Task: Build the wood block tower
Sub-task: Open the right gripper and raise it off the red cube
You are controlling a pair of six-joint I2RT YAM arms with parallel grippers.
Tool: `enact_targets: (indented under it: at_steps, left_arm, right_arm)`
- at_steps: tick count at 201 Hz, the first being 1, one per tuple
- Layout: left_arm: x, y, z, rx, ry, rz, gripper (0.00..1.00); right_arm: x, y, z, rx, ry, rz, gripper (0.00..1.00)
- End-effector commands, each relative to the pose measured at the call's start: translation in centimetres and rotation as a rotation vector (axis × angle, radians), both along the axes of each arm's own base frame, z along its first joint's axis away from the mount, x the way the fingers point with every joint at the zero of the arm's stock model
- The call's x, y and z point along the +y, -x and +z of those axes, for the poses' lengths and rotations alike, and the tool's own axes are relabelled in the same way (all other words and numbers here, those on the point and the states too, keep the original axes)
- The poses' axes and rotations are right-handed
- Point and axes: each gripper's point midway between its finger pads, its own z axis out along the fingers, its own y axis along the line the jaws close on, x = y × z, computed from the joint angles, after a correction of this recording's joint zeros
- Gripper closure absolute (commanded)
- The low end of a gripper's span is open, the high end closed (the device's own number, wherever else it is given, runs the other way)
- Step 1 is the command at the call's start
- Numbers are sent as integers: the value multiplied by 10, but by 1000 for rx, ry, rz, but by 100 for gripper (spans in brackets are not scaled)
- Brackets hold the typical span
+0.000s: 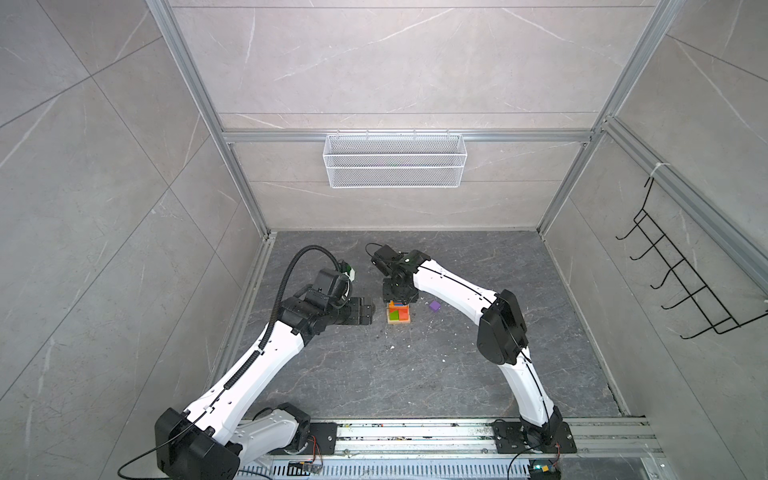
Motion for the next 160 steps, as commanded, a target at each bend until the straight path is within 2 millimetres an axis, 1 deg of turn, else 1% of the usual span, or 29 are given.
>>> enact_targets:
  at_steps: [1, 8, 16, 20, 25, 43, 50, 57, 62, 69, 76, 83, 94, 106, 117, 137, 160]
  left_arm:
    - [-2, -4, 3, -20, 11, -3, 1]
    - [-2, -5, 3, -21, 11, -1, 1]
    - [-2, -5, 2, -19, 10, -1, 1]
    - [-2, -5, 2, -19, 10, -1, 1]
    - [-2, -5, 2, -19, 10, -2, 1]
    - [-2, -5, 3, -21, 8, -4, 1]
    - [-3, -5, 3, -23, 8, -7, 1]
    - [-3, -5, 4, -24, 9, -8, 0]
    - [-3, -5, 4, -22, 7, -8, 0]
    - [-3, -5, 4, -22, 8, -8, 0]
    - [-3, -5, 4, -23, 8, -7, 0]
    - [-3, -6, 4, -22, 6, -7, 0]
    - [-3, -6, 3, -19, 4, -6, 0]
    - [-3, -7, 2, -15, 0, -5, 0]
    - [-4, -8, 3, -15, 3, -5, 0]
    - [-5, -9, 4, -16, 4, -7, 0]
    - [-6, -11, 5, -13, -4, -9, 0]
  right_arm:
    - [0, 1, 40, -68, -65, 24, 55]
    - [-1, 0, 45, -82, -73, 26, 50]
    - [-2, 0, 51, -98, -78, 30, 49]
    - [-3, 0, 54, -106, -82, 30, 46]
    - [-4, 0, 58, -115, -87, 34, 45]
    - [-8, 0, 71, -153, -98, 38, 35]
    - [-12, 0, 76, -169, -93, 34, 32]
    - [-16, 0, 81, -185, -92, 32, 30]
    - [-19, -1, 84, -195, -93, 29, 26]
    - [-24, -1, 87, -200, -99, 25, 22]
    - [-28, -1, 89, -203, -111, 25, 21]
    - [-33, -1, 90, -202, -120, 24, 18]
    - [-42, -1, 92, -208, -129, 25, 16]
    - [-55, 0, 92, -233, -107, 22, 7]
    - [-67, 0, 91, -253, -83, 26, 4]
    - [-85, 3, 85, -264, -51, 53, 3]
    - [-98, 11, 76, -235, -72, 94, 2]
